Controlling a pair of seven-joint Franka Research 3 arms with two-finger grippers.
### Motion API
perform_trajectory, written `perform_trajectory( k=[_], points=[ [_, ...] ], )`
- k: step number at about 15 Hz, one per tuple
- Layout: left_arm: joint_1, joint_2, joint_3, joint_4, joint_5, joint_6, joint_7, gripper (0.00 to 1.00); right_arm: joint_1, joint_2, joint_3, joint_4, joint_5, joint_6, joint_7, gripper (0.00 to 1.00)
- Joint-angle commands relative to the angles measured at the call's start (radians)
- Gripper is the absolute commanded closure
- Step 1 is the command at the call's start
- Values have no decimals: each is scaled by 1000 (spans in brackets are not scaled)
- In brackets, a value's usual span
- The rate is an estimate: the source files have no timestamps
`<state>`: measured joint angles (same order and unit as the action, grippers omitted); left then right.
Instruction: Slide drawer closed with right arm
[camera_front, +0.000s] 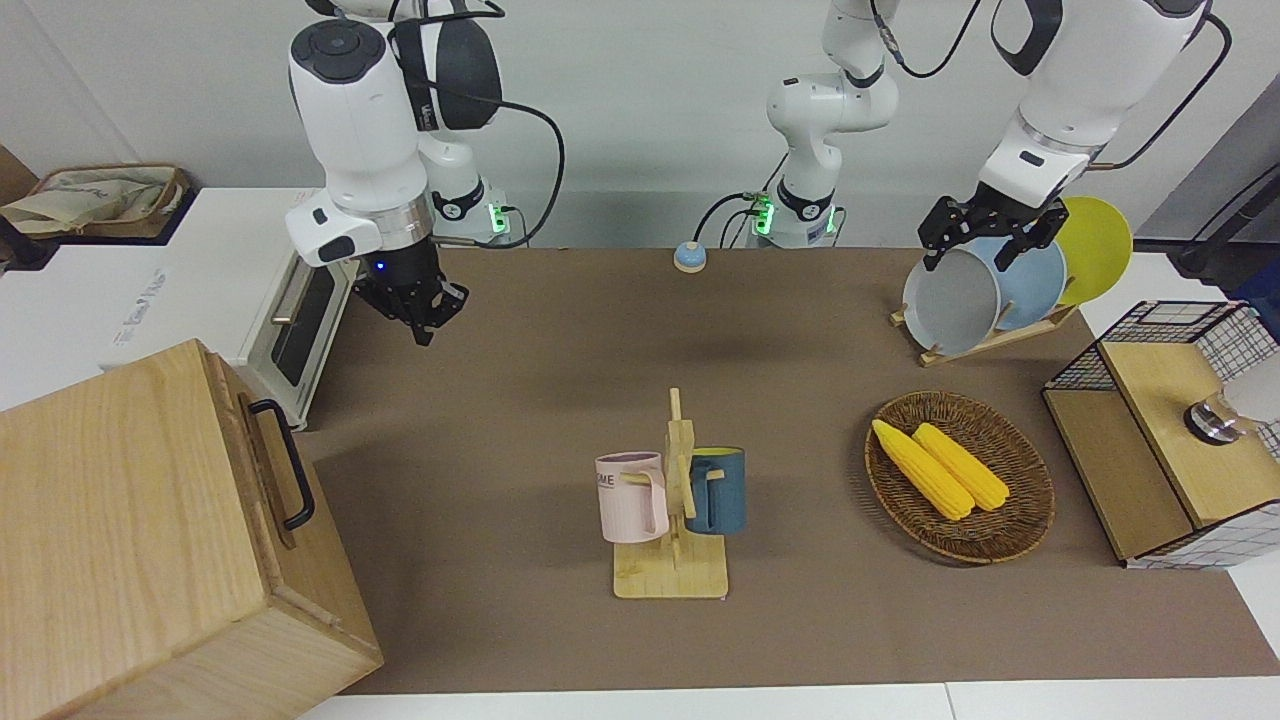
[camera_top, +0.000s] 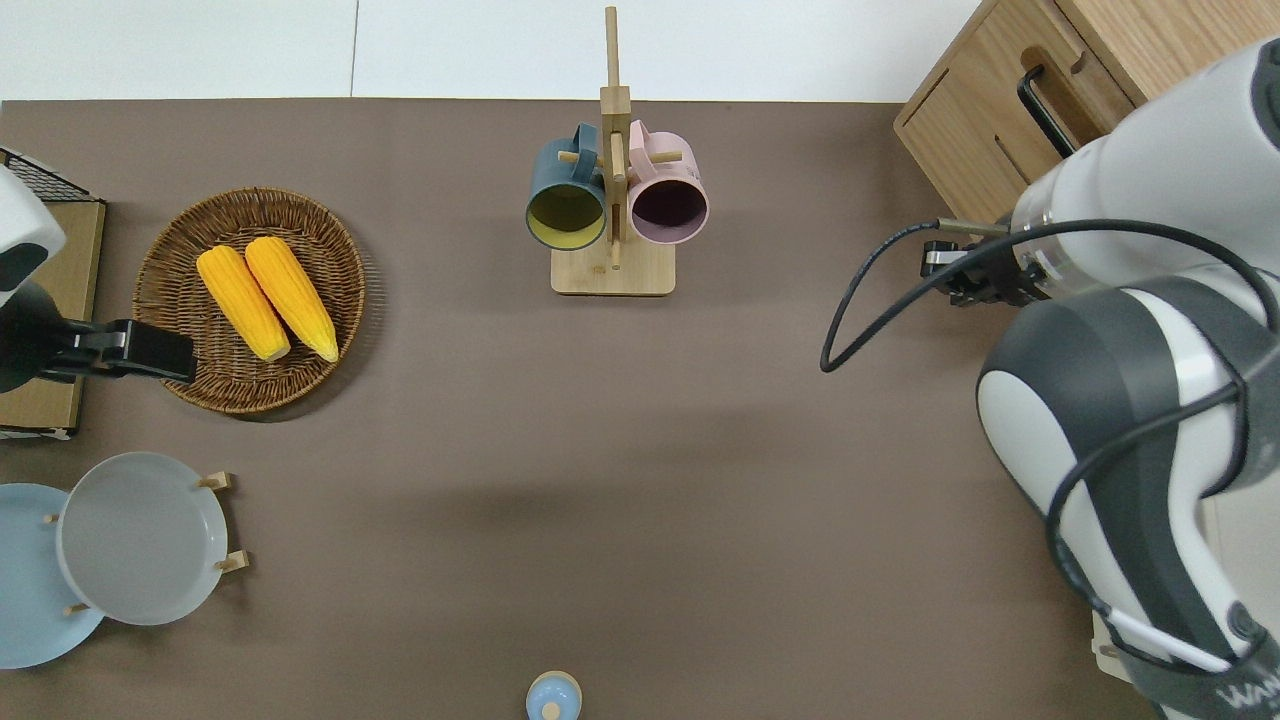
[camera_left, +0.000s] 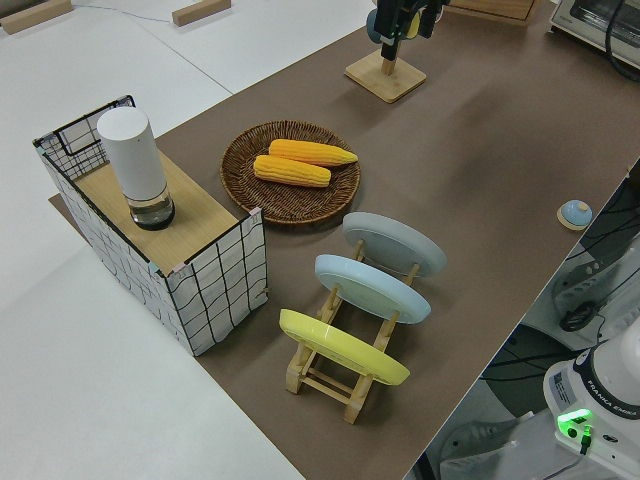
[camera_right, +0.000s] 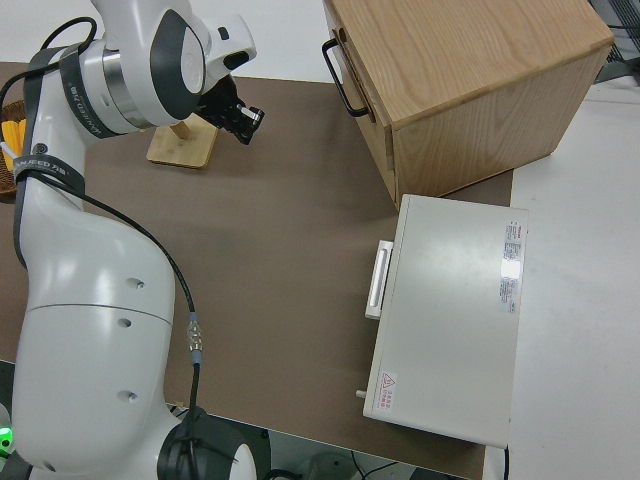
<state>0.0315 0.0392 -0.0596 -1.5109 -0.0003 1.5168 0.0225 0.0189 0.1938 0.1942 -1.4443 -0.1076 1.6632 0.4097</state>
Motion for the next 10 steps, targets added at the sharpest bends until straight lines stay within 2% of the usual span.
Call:
perform_trajectory(
  k=[1, 3, 4, 5, 6, 8, 9, 10],
  points=[
    [4, 11, -6, 26, 17, -20, 10, 7, -45, -85, 24, -64, 57, -51, -185, 1000],
    [4, 11, -6, 26, 17, -20, 10, 7, -48, -93, 31, -59, 60, -78, -309, 1000],
    [4, 11, -6, 26, 17, -20, 10, 7, -45, -93, 31, -57, 60, -83, -328, 965],
    [4, 11, -6, 24, 17, -20, 10, 7, -36, -91, 30, -54, 57, -83, -334, 814],
    [4, 11, -6, 26, 17, -20, 10, 7, -36, -91, 30, -53, 57, -83, -336, 713],
    [4, 11, -6, 26, 17, -20, 10, 7, -36, -86, 31, -44, 57, -86, -335, 306],
    [4, 11, -6, 26, 17, -20, 10, 7, -39, -85, 31, -42, 59, -89, -338, 20],
    [4, 11, -6, 26, 17, -20, 10, 7, -37, -83, 31, -42, 59, -88, -333, 17]
  ],
)
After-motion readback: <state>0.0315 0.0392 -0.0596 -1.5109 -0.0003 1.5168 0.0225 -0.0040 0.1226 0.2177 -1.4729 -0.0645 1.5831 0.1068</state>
